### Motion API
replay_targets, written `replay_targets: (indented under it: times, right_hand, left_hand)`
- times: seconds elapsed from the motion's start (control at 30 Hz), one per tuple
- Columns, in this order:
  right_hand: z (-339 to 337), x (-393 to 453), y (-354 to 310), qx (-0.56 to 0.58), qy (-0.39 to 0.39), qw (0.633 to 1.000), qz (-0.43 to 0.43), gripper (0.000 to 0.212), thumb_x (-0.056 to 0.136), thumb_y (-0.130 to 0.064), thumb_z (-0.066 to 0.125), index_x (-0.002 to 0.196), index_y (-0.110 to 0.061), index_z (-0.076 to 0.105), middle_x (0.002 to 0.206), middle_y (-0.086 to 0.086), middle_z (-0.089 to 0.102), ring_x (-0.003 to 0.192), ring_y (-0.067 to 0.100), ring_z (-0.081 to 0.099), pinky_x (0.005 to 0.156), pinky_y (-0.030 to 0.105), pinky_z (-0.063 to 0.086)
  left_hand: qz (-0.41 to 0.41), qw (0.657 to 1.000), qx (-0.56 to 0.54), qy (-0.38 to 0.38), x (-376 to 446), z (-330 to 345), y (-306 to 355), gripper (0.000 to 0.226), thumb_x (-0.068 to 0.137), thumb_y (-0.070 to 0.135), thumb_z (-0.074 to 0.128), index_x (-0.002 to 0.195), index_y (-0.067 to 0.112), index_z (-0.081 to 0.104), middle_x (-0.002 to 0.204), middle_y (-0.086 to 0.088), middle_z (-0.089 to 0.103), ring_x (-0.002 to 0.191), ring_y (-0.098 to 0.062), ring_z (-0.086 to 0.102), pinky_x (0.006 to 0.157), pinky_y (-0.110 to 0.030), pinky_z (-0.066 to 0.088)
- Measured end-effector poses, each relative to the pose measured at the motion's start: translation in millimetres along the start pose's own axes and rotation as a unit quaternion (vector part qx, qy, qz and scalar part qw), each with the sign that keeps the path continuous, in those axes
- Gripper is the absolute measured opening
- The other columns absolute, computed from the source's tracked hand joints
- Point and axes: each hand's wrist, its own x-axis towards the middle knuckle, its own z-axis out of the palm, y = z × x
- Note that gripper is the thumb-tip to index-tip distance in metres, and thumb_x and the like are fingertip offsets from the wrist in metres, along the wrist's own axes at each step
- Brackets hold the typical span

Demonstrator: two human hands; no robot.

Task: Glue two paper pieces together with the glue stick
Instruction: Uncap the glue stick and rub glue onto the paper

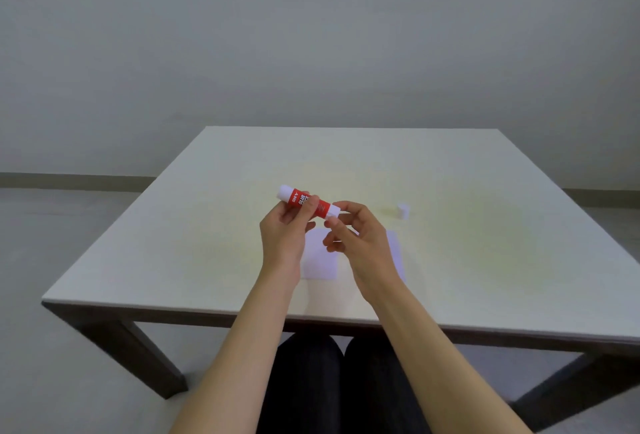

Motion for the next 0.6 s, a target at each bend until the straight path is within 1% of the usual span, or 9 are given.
replay_targets:
  times: [0.07, 0.13, 0.23, 0.3, 0.37, 0.47, 0.53, 0.57, 0.6]
  right_hand:
    - [0.2, -0.2, 0.2, 0.003, 0.013, 1.000, 0.000, 0.019, 0.088, -0.007, 0.061, 0.106, -0.013, 0.062, 0.079, -0.001, 0.060, 0.055, 0.014, 0.057, 0.057, 0.023, 0.050]
    - [-0.7, -0.7, 1.1, 0.004, 0.020, 1.000, -0.002, 0.019, 0.089, -0.007, 0.059, 0.107, -0.011, 0.062, 0.078, 0.002, 0.061, 0.054, 0.013, 0.056, 0.055, 0.022, 0.049]
    - [-1.7, -2.5, 0.3, 0.006, 0.022, 1.000, -0.006, 0.016, 0.093, -0.011, 0.055, 0.105, -0.003, 0.060, 0.070, 0.004, 0.061, 0.052, 0.013, 0.055, 0.053, 0.021, 0.049]
    - [-0.5, -3.4, -0.4, 0.008, 0.036, 0.999, 0.006, 0.023, 0.097, -0.021, 0.049, 0.094, 0.000, 0.060, 0.062, 0.003, 0.058, 0.046, 0.013, 0.053, 0.049, 0.022, 0.046]
    - [0.2, -2.7, -2.3, -0.001, 0.050, 0.998, 0.035, 0.035, 0.098, -0.032, 0.044, 0.083, -0.004, 0.060, 0.052, -0.002, 0.051, 0.040, 0.013, 0.047, 0.043, 0.019, 0.040]
    - [0.7, -1.5, -3.8, -0.049, 0.048, 0.996, 0.064, 0.047, 0.098, -0.042, 0.037, 0.070, -0.010, 0.056, 0.042, -0.011, 0.039, 0.036, 0.011, 0.039, 0.040, 0.019, 0.032]
    - [0.5, -1.5, -4.1, -0.079, 0.043, 0.994, 0.066, 0.049, 0.098, -0.044, 0.036, 0.068, -0.010, 0.054, 0.044, -0.009, 0.042, 0.036, 0.011, 0.041, 0.041, 0.020, 0.033]
    - [0.3, -1.6, -4.5, -0.085, 0.040, 0.994, 0.060, 0.047, 0.098, -0.043, 0.036, 0.071, -0.010, 0.055, 0.048, -0.006, 0.045, 0.037, 0.012, 0.043, 0.042, 0.021, 0.034]
    - [-0.4, -1.5, -5.4, -0.088, 0.036, 0.994, 0.050, 0.043, 0.099, -0.042, 0.036, 0.080, -0.009, 0.057, 0.055, -0.002, 0.050, 0.040, 0.012, 0.045, 0.043, 0.021, 0.036]
  left_hand:
    - [-0.006, 1.000, -0.003, 0.002, -2.7, 2.7, -1.5, 0.012, 0.080, 0.025, 0.071, 0.089, 0.017, 0.070, 0.070, 0.017, 0.072, 0.069, 0.002, 0.066, 0.060, -0.012, 0.049]
    - [0.000, 1.000, -0.001, -0.001, -5.0, 3.9, -1.9, 0.012, 0.080, 0.026, 0.072, 0.089, 0.019, 0.070, 0.072, 0.017, 0.072, 0.069, 0.003, 0.065, 0.060, -0.012, 0.049]
    - [0.014, 1.000, 0.006, -0.021, -6.7, 4.0, 0.3, 0.010, 0.079, 0.027, 0.073, 0.088, 0.024, 0.070, 0.081, 0.015, 0.073, 0.074, 0.001, 0.064, 0.062, -0.015, 0.049]
    - [0.016, 0.999, 0.011, -0.039, -8.2, 4.5, 2.9, 0.009, 0.078, 0.027, 0.074, 0.086, 0.028, 0.070, 0.090, 0.011, 0.074, 0.080, -0.004, 0.065, 0.066, -0.017, 0.050]
    - [0.023, 0.998, 0.017, -0.050, -9.6, 5.4, 4.3, 0.009, 0.077, 0.026, 0.074, 0.084, 0.030, 0.071, 0.093, 0.009, 0.075, 0.081, -0.005, 0.065, 0.068, -0.019, 0.050]
    - [0.027, 0.998, 0.016, -0.052, -11.4, 6.2, 4.7, 0.009, 0.077, 0.025, 0.074, 0.082, 0.032, 0.071, 0.093, 0.010, 0.075, 0.084, -0.003, 0.067, 0.065, -0.016, 0.049]
    - [0.021, 0.999, 0.007, -0.048, -11.3, 6.3, 4.4, 0.009, 0.077, 0.026, 0.074, 0.084, 0.031, 0.071, 0.094, 0.008, 0.074, 0.088, -0.005, 0.067, 0.066, -0.017, 0.049]
    - [0.019, 0.999, 0.005, -0.048, -11.1, 6.6, 4.2, 0.010, 0.077, 0.026, 0.074, 0.085, 0.031, 0.070, 0.094, 0.008, 0.074, 0.089, -0.006, 0.067, 0.067, -0.018, 0.049]
    - [0.020, 0.999, 0.005, -0.048, -11.1, 7.2, 4.3, 0.010, 0.077, 0.026, 0.074, 0.086, 0.030, 0.071, 0.094, 0.008, 0.074, 0.088, -0.007, 0.067, 0.067, -0.018, 0.049]
